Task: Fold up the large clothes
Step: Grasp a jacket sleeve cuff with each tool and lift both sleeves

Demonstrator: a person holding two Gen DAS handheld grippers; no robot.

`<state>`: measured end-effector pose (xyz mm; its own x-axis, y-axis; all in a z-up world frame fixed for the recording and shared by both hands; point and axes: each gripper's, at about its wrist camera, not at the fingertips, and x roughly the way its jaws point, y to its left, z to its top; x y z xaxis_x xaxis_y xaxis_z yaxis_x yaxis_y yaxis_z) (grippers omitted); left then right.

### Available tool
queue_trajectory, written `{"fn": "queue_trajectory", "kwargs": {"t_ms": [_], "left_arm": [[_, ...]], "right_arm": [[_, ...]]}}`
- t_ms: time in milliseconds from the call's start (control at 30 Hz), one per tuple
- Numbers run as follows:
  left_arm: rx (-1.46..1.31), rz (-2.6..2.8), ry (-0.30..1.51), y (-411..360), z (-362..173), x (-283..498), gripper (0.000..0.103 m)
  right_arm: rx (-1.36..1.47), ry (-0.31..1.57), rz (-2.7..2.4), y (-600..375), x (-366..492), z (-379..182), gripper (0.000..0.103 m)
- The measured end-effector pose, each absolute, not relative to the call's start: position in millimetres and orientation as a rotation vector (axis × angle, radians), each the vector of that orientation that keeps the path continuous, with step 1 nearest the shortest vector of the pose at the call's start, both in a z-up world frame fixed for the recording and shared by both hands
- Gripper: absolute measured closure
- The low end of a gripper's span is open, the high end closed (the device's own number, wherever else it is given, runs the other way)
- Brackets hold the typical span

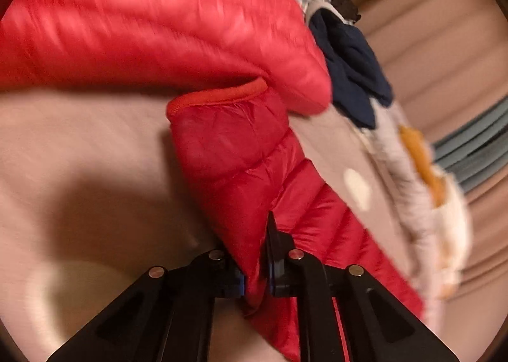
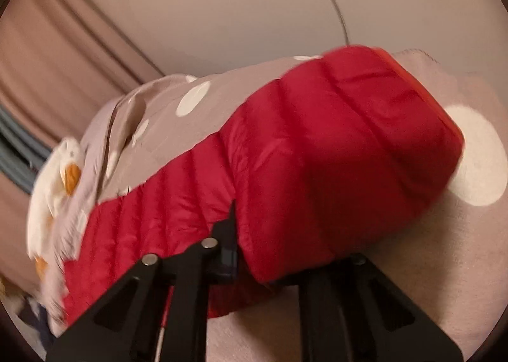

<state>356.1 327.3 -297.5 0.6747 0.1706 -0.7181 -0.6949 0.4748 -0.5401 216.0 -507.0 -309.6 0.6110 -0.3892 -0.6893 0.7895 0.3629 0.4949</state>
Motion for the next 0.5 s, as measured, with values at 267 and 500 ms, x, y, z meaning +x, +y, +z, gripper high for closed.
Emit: {"fn": "queue_trajectory", "kwargs": {"t_ms": [267,500], "left_arm": [[-0.772,0.654,0.618,320.8,-246.9,302.8,0.093],[-0.611,0.683,0.578,323.7,-226.0,264.8,0.093]], "right_arm": [[0.907,0.475,-0.858,-526.8,153.7,-284.9,0.095],[0.885,0.488,-0.877,-523.7,132.3,-275.1,0.096]]}}
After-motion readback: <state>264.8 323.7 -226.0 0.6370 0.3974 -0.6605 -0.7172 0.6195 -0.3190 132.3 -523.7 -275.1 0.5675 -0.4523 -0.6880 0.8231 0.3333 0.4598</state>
